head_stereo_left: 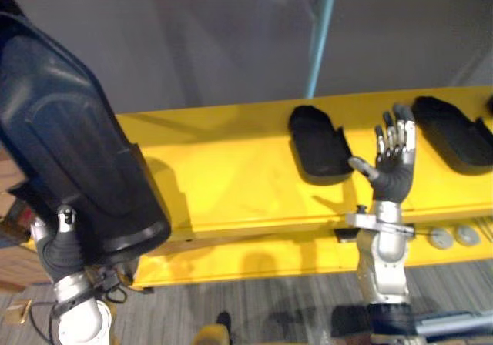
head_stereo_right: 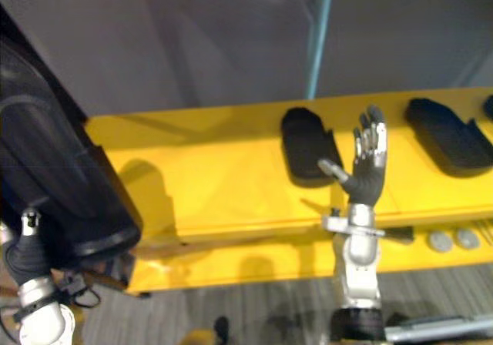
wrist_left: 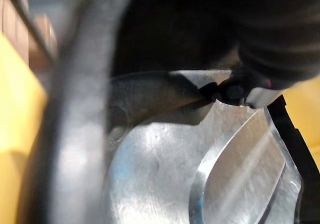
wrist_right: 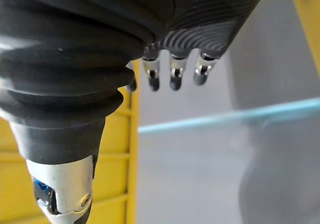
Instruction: Walk over and take plastic housings, then place them on the shelf
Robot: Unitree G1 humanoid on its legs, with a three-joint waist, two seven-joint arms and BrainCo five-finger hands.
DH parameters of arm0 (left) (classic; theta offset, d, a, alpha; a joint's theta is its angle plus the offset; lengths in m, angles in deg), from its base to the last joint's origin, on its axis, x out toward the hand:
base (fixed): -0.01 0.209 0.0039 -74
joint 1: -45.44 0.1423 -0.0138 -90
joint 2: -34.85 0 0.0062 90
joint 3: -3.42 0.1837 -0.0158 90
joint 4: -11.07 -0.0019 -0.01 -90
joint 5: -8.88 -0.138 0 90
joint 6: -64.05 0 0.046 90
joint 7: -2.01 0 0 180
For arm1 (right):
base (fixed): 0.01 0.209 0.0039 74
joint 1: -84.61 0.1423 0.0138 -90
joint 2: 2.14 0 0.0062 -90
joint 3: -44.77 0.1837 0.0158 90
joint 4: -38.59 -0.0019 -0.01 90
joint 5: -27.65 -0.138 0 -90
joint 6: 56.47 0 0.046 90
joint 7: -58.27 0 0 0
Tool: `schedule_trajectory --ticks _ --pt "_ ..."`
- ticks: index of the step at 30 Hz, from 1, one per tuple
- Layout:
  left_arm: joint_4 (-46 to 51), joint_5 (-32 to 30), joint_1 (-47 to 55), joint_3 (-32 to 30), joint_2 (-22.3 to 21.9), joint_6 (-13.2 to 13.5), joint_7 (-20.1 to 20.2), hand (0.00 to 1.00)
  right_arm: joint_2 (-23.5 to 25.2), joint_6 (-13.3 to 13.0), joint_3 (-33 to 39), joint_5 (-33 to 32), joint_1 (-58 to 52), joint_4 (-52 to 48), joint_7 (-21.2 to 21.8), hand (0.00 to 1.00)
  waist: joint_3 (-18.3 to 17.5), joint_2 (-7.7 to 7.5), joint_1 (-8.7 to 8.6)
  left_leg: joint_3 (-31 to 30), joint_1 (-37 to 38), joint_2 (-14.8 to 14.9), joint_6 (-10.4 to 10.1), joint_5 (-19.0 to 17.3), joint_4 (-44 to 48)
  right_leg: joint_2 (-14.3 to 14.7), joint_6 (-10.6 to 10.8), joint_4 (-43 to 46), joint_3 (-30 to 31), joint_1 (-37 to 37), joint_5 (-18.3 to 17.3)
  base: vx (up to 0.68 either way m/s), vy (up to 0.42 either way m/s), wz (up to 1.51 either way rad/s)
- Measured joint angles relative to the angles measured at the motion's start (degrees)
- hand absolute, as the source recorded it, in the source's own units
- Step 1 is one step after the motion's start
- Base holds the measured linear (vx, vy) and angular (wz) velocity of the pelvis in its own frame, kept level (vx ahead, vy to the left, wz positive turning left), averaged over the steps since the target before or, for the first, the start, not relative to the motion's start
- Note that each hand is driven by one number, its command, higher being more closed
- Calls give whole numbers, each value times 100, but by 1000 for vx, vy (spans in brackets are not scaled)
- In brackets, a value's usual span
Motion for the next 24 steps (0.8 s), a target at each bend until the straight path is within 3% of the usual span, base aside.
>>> schedule_trajectory --ticks 6,13,15,16,24 --pt "22 0 -23 157 -4 -23 76 100 33 -10 242 587 -443 -472 -752 0 5 52 -146 200 331 67 -45 240 -605 55 5 -16 156 -69 18 15 -31 -17" --pt "57 0 -184 377 -2 -317 144 100 71 6 912 832 -853 -856 -1325 0 4 68 -360 373 468 91 -53 304 -868 85 -76 -70 269 -159 159 33 -3 -12" --pt "57 0 -219 400 -1 -398 142 100 110 26 995 807 -942 -856 -1314 0 4 70 -428 451 508 94 -44 296 -871 83 -109 -74 287 -158 214 33 27 -13" --pt "54 1 -283 372 -27 -553 96 100 304 -14 1143 477 -1221 -850 -923 0 139 -15 -594 571 516 99 -3 389 -889 89 -49 -238 275 -188 374 12 15 -7" --pt "54 3 -296 365 -25 -553 95 100 298 -4 1187 339 -1220 -838 -878 0 138 -15 -588 533 489 97 -3 403 -889 89 -48 -237 236 -189 375 -1 -1 2"
